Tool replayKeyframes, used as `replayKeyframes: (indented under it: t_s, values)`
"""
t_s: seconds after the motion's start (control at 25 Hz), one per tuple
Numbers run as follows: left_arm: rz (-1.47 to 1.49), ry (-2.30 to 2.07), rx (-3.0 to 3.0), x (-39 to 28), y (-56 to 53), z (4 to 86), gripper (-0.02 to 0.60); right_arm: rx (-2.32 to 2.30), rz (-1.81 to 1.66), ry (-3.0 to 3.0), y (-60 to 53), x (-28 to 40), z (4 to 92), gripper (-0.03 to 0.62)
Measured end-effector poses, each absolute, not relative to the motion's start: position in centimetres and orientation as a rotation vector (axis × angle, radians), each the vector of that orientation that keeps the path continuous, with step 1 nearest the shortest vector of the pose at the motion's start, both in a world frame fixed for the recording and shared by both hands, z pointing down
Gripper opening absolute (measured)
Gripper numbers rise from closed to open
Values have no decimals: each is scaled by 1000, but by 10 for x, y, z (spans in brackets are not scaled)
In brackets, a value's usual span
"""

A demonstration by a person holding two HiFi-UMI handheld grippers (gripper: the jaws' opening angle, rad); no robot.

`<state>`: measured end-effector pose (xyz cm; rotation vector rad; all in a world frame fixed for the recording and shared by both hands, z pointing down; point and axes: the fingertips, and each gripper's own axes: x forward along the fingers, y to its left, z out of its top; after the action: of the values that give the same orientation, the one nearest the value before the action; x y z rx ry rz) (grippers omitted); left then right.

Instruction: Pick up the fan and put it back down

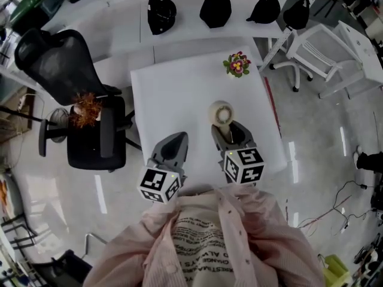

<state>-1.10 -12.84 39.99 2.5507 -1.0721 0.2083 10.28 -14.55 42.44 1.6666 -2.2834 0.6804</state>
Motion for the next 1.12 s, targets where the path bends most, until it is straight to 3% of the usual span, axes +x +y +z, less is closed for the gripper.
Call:
replayKeyframes:
  t_s: [1.12]
  values:
    - [5,-1315,2657,-56,-143,307,2,1808,471,-2537,-136,130,297,186]
